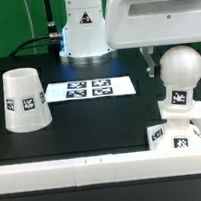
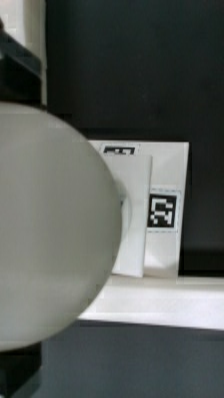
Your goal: Assemble lamp
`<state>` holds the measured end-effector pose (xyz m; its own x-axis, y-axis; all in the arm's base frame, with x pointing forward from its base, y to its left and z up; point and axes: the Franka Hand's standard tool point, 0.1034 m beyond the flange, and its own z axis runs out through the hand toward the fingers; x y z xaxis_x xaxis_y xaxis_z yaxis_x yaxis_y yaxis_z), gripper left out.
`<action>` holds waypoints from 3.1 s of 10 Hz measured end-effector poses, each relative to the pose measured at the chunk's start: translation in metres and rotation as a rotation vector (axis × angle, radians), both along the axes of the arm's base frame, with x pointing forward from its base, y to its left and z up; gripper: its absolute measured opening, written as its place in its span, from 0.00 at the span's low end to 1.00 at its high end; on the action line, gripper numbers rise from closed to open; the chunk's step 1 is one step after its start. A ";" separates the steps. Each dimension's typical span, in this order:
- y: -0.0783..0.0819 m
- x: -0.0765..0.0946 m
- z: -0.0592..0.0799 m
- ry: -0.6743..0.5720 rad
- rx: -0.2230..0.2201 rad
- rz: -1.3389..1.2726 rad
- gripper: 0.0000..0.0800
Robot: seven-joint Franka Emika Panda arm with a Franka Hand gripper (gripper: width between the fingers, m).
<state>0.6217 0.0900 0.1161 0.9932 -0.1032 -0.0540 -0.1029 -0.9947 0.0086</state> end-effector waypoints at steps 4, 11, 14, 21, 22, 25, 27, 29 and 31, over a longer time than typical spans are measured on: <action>-0.005 0.000 0.001 -0.003 -0.015 -0.247 0.72; -0.003 -0.019 0.035 -0.014 -0.011 -0.196 0.87; -0.030 -0.054 0.071 -0.030 -0.001 -0.148 0.87; -0.044 -0.073 0.062 -0.026 0.001 -0.078 0.87; -0.065 -0.094 0.060 -0.029 0.009 -0.045 0.87; -0.089 -0.108 0.054 -0.033 0.011 -0.016 0.87; -0.089 -0.108 0.054 -0.032 0.011 -0.014 0.87; -0.105 -0.119 0.051 -0.032 0.016 0.054 0.87; -0.159 -0.151 0.037 -0.040 0.029 0.116 0.87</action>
Offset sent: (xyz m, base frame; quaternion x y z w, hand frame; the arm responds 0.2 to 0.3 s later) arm -0.0063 0.0011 -0.0083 0.0430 0.0095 0.1682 0.9848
